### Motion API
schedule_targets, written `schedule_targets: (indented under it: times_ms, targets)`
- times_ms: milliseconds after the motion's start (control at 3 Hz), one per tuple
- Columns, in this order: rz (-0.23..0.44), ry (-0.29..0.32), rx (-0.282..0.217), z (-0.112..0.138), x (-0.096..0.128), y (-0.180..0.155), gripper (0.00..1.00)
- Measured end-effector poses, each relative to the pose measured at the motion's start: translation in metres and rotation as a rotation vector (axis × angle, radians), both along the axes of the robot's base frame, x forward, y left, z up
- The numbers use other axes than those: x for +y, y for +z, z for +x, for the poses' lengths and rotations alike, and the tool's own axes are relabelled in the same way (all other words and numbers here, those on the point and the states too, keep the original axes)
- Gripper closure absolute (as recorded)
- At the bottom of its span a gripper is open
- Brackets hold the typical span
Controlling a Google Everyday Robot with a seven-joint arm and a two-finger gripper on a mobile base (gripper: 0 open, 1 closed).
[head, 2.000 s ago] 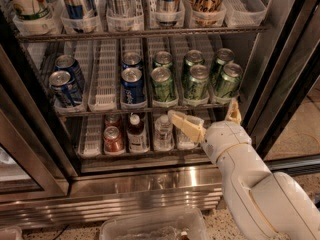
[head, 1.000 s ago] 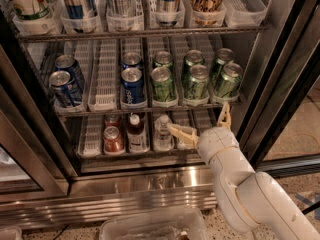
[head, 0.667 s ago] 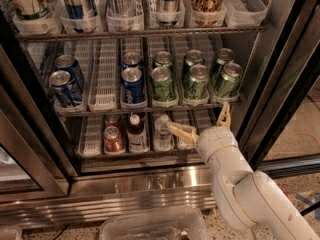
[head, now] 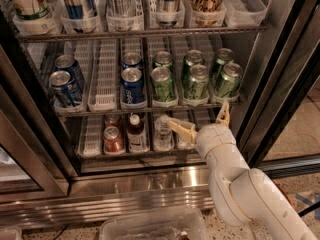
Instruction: Pick green can from middle shelf of fridge
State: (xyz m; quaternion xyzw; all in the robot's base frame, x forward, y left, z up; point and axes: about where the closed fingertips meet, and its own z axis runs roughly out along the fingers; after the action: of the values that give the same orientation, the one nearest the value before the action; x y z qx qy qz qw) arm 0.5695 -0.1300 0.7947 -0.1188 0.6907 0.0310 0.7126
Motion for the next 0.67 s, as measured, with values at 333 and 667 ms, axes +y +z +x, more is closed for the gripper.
schedule_targets:
  times_ms: [333, 667]
  targets:
    - [0.000, 0.000, 0.000, 0.0000, 0.0000, 0.0000, 0.13]
    - [0.000, 0.000, 0.000, 0.0000, 0.0000, 0.0000, 0.30]
